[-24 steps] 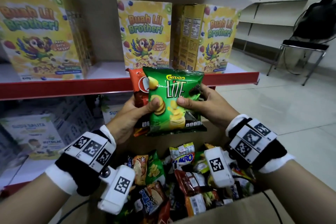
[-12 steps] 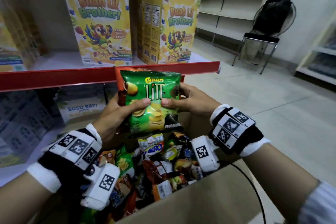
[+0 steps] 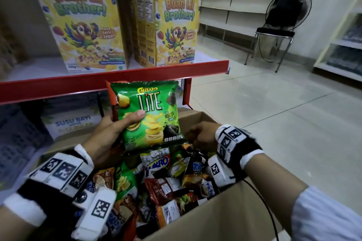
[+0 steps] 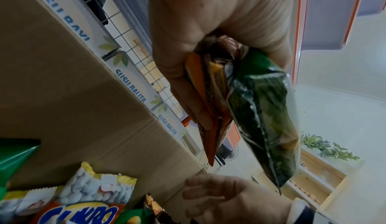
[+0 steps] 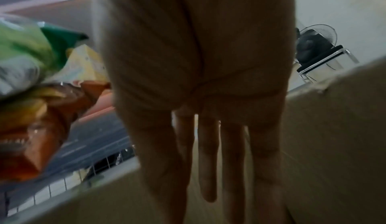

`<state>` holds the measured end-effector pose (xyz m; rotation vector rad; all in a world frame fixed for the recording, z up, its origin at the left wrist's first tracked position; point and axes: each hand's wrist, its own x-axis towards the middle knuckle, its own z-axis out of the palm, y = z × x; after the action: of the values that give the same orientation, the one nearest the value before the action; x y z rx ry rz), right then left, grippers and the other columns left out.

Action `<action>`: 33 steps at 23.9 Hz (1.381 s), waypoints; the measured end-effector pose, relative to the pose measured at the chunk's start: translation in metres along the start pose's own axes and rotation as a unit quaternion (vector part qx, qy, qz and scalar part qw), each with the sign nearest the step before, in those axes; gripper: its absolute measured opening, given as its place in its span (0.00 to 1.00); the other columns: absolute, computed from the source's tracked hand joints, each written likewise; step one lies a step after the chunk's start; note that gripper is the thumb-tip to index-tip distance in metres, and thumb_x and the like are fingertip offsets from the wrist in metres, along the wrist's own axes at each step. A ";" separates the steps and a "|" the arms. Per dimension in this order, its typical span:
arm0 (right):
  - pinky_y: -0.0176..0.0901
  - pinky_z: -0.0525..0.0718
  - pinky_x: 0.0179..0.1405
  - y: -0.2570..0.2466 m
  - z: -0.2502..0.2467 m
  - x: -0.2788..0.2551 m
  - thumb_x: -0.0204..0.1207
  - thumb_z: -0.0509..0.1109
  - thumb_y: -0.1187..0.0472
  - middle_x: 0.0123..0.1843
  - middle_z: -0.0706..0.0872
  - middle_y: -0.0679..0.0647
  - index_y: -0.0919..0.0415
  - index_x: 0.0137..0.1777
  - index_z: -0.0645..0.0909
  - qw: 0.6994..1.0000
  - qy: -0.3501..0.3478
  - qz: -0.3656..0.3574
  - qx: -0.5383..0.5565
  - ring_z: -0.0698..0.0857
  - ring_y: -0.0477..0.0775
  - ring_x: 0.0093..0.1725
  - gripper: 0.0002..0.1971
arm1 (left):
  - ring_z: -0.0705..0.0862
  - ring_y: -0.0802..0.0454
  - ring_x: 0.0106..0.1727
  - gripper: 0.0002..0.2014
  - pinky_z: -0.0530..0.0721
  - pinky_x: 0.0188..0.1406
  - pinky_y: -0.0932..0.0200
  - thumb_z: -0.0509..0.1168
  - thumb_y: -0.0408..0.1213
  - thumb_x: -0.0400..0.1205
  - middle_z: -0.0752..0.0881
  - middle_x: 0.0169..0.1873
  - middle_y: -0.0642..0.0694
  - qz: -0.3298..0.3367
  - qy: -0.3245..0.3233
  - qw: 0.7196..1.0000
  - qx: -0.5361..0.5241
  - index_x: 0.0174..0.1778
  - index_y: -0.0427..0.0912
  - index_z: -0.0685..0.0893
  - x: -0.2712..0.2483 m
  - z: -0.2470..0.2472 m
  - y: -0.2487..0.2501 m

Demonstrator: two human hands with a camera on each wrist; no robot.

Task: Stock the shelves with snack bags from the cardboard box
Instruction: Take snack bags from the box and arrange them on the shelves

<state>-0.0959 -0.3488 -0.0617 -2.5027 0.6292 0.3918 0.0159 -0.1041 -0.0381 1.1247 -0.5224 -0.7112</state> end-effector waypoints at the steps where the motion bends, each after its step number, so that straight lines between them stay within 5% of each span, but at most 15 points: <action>1: 0.35 0.83 0.38 0.002 0.008 0.009 0.66 0.76 0.60 0.50 0.89 0.45 0.51 0.59 0.84 0.998 -0.034 0.012 -0.045 0.85 0.48 0.41 0.20 | 0.92 0.40 0.39 0.11 0.88 0.33 0.48 0.77 0.37 0.65 0.92 0.44 0.36 -0.002 0.001 1.000 0.006 0.43 0.45 0.91 0.001 -0.001 -0.001; 4: 0.50 0.89 0.49 0.009 0.024 0.027 0.55 0.75 0.51 0.61 0.88 0.50 0.49 0.58 0.84 0.979 -0.132 0.020 -0.154 0.87 0.54 0.52 0.26 | 0.92 0.41 0.39 0.16 0.88 0.32 0.49 0.75 0.38 0.67 0.92 0.43 0.36 -0.001 0.021 1.000 0.008 0.49 0.39 0.88 0.003 -0.005 -0.002; 6: 0.42 0.88 0.44 0.013 0.025 0.030 0.56 0.76 0.52 0.59 0.86 0.45 0.40 0.56 0.84 0.966 -0.179 0.002 -0.188 0.86 0.49 0.51 0.23 | 0.92 0.43 0.38 0.19 0.88 0.31 0.53 0.74 0.40 0.67 0.92 0.42 0.38 0.005 0.034 0.999 0.014 0.53 0.38 0.86 0.005 -0.007 0.000; 9: 0.40 0.85 0.45 0.022 0.025 0.027 0.66 0.76 0.58 0.52 0.89 0.50 0.49 0.51 0.89 0.978 -0.058 -0.018 -0.201 0.88 0.55 0.48 0.13 | 0.92 0.44 0.40 0.24 0.88 0.31 0.53 0.75 0.41 0.65 0.92 0.44 0.39 0.004 0.033 0.999 0.016 0.57 0.39 0.84 0.005 -0.009 0.001; 12: 0.35 0.79 0.41 0.022 0.007 0.011 0.64 0.79 0.56 0.42 0.88 0.45 0.47 0.45 0.89 0.996 -0.015 -0.017 -0.081 0.86 0.50 0.43 0.10 | 0.92 0.44 0.39 0.28 0.88 0.30 0.54 0.77 0.41 0.64 0.92 0.43 0.39 -0.002 0.031 0.999 0.021 0.59 0.38 0.83 0.000 -0.012 0.003; 14: 0.36 0.79 0.42 0.019 -0.018 -0.007 0.64 0.80 0.56 0.40 0.88 0.47 0.49 0.43 0.88 0.998 0.026 -0.018 0.045 0.84 0.47 0.40 0.08 | 0.92 0.44 0.39 0.39 0.88 0.31 0.54 0.84 0.47 0.52 0.92 0.44 0.38 0.001 0.033 0.999 0.033 0.59 0.36 0.83 -0.004 -0.014 0.005; 17: 0.43 0.79 0.44 0.009 -0.048 -0.036 0.69 0.75 0.69 0.38 0.88 0.55 0.67 0.45 0.86 0.963 0.062 -0.071 0.253 0.84 0.53 0.39 0.05 | 0.92 0.43 0.41 0.41 0.88 0.32 0.53 0.81 0.43 0.58 0.91 0.47 0.36 0.002 0.050 0.998 0.032 0.66 0.33 0.78 -0.006 -0.019 0.007; 19: 0.42 0.83 0.40 -0.003 -0.060 -0.053 0.70 0.71 0.73 0.34 0.88 0.53 0.65 0.43 0.84 0.922 0.082 -0.121 0.360 0.85 0.51 0.37 0.05 | 0.92 0.42 0.42 0.37 0.89 0.34 0.51 0.76 0.39 0.65 0.89 0.53 0.33 -0.001 0.058 0.998 0.021 0.70 0.34 0.74 -0.007 -0.021 0.007; 22: 0.47 0.87 0.40 -0.022 -0.068 -0.067 0.69 0.73 0.58 0.40 0.89 0.53 0.57 0.49 0.84 0.873 0.104 -0.178 0.443 0.87 0.54 0.40 0.10 | 0.91 0.42 0.42 0.36 0.90 0.34 0.50 0.76 0.37 0.65 0.87 0.57 0.31 -0.006 0.054 0.998 0.020 0.70 0.36 0.75 -0.007 -0.019 0.005; 26: 0.43 0.86 0.25 -0.056 -0.064 -0.069 0.78 0.65 0.45 0.35 0.90 0.52 0.58 0.56 0.82 0.889 0.117 -0.163 0.411 0.88 0.50 0.29 0.18 | 0.90 0.38 0.51 0.34 0.89 0.47 0.42 0.78 0.38 0.63 0.88 0.57 0.33 0.000 0.065 0.998 0.023 0.66 0.42 0.77 -0.006 -0.019 0.003; 28: 0.41 0.85 0.21 -0.070 -0.060 -0.069 0.72 0.66 0.41 0.32 0.89 0.54 0.61 0.56 0.81 0.897 0.095 -0.156 0.403 0.86 0.51 0.26 0.24 | 0.89 0.38 0.53 0.34 0.89 0.49 0.43 0.80 0.40 0.62 0.89 0.55 0.35 0.000 0.072 0.997 0.019 0.65 0.44 0.79 -0.006 -0.021 0.002; 31: 0.43 0.88 0.28 -0.080 -0.054 -0.071 0.64 0.75 0.56 0.39 0.90 0.56 0.63 0.59 0.78 0.880 0.015 -0.188 0.436 0.89 0.53 0.34 0.24 | 0.91 0.42 0.50 0.35 0.89 0.46 0.48 0.81 0.45 0.59 0.91 0.51 0.39 -0.006 0.074 0.997 0.027 0.63 0.44 0.81 -0.005 -0.020 0.000; 33: 0.47 0.91 0.44 -0.082 -0.053 -0.072 0.58 0.78 0.69 0.46 0.91 0.59 0.66 0.59 0.79 0.884 -0.009 -0.200 0.423 0.91 0.56 0.44 0.27 | 0.91 0.43 0.50 0.37 0.88 0.49 0.48 0.82 0.47 0.57 0.91 0.50 0.41 -0.007 0.076 0.996 0.042 0.63 0.44 0.81 -0.005 -0.019 -0.001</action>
<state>-0.1077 -0.2908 0.0441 -1.7042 0.1795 -0.0335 0.0261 -0.0886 -0.0455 1.2517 -0.4198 -0.6140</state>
